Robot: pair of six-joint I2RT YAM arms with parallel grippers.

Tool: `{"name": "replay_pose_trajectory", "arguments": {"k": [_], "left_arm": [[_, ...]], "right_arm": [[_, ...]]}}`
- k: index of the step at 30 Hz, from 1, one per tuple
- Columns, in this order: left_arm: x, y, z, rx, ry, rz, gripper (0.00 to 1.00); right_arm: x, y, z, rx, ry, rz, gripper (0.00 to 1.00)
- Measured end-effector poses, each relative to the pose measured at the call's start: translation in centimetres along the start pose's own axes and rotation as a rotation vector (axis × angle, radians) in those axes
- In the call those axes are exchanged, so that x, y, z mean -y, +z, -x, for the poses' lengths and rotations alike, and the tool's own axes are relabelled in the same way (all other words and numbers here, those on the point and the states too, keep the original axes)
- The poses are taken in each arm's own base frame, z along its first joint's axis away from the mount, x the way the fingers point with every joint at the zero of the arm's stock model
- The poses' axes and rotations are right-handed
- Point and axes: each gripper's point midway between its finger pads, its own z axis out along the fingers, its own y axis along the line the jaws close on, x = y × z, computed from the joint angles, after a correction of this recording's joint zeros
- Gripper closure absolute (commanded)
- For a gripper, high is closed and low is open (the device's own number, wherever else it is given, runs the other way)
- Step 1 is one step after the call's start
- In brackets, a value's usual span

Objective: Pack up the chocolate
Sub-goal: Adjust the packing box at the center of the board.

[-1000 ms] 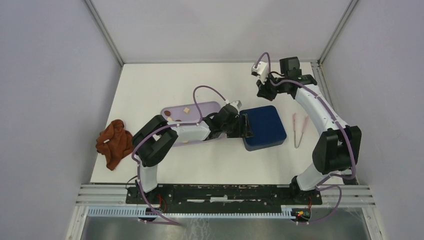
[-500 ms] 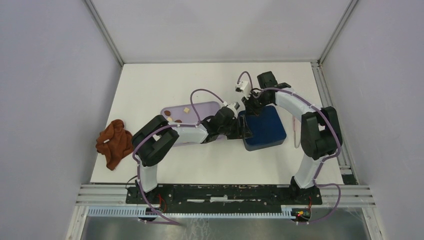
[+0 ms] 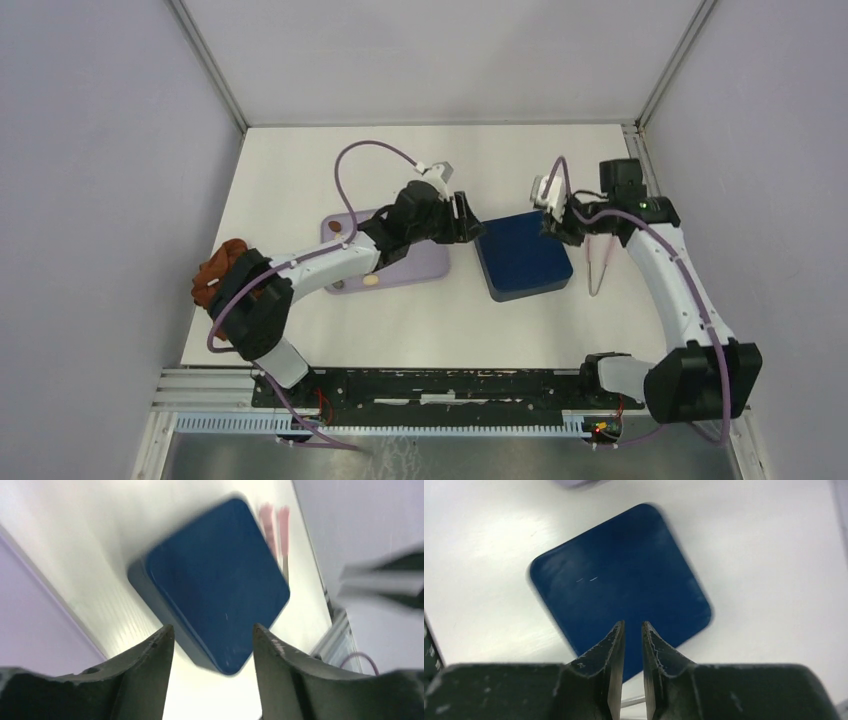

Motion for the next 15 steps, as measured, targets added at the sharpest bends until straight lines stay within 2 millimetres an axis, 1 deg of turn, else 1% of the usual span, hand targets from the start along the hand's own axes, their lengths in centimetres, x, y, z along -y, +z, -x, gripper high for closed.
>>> {"name": "replay_pose_trajectory", "arguments": {"k": [1,2,3,5,6,7,8,10,13,15], "left_arm": [[0.1,-0.6,1.7,0.033,0.005,-0.003,0.53],[0.0,-0.8,3.2,0.06,0.008,-0.002,0.59],[-0.5,-0.9,4.9,0.087,0.009,0.007,0.63],[-2.0,-0.5,7.3,0.112,0.008,0.039,0.72],[-3.0,0.1,8.1,0.111,0.012,0.06,0.75],[-4.1,0.8,8.6,0.102,0.013,0.085,0.75],[-5.2,1.7,8.8,0.087,0.017,0.108,0.76],[-6.9,3.7,7.9,0.033,0.023,0.139,0.76],[-8.6,6.3,5.3,-0.067,0.022,0.16,0.75],[-9.5,7.9,3.4,-0.128,0.021,0.158,0.75]], "right_arm": [[-1.5,-0.2,-0.5,0.001,-0.039,0.026,0.74],[-3.2,0.0,-1.4,-0.002,-0.09,0.064,0.75],[-5.4,0.3,-3.0,-0.018,-0.14,0.123,0.8],[-9.0,1.0,-6.5,-0.063,-0.19,0.237,1.0],[-10.7,1.4,-8.5,-0.092,-0.201,0.295,1.0],[-12.1,1.6,-10.1,-0.121,-0.204,0.34,1.0],[-13.1,1.7,-11.4,-0.146,-0.202,0.369,1.0],[-13.9,2.1,-13.4,-0.195,-0.205,0.383,1.0],[-13.1,3.0,-15.3,-0.241,-0.219,0.332,1.0],[-12.0,3.5,-16.0,-0.27,-0.21,0.284,1.0]]}}
